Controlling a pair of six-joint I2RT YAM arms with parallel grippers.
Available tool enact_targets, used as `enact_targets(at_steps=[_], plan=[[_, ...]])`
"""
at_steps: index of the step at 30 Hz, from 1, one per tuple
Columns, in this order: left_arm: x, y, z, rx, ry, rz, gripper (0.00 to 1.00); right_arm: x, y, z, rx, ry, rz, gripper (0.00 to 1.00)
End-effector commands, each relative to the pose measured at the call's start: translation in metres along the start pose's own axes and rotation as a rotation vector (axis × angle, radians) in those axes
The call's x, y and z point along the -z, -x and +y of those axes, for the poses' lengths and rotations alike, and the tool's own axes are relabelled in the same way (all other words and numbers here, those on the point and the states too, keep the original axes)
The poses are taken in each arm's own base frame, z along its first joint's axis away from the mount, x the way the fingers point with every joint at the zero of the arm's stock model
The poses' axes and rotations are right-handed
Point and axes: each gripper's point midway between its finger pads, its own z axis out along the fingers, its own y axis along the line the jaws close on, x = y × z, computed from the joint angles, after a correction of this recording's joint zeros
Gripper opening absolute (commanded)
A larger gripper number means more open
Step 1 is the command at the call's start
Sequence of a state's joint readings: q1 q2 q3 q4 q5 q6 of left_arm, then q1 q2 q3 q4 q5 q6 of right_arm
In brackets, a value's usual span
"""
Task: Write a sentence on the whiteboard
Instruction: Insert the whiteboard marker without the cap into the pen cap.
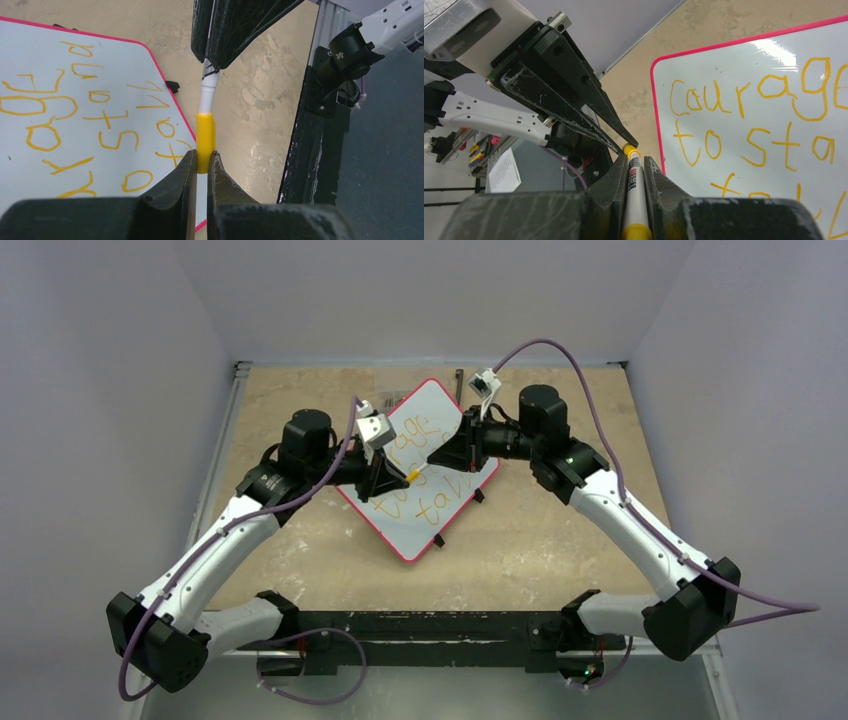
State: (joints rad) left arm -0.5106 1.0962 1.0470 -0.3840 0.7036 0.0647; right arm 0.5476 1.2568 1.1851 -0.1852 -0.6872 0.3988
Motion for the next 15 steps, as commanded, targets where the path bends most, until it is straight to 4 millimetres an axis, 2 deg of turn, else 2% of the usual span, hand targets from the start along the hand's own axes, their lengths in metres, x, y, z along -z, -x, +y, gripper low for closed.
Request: enact_targets(at_steps=[1,15], plan=[[0.005,0.031,-0.002,-0.078,-0.013,-0.074,0.0,0.002,-0.01,0.011,0.02,0.056,0.058,0.0],[0.002,0.031,-0.009,-0.065,-0.069,-0.072,0.0,-0.022,-0.027,0.02,0.011,0.096,0.113,0.0]])
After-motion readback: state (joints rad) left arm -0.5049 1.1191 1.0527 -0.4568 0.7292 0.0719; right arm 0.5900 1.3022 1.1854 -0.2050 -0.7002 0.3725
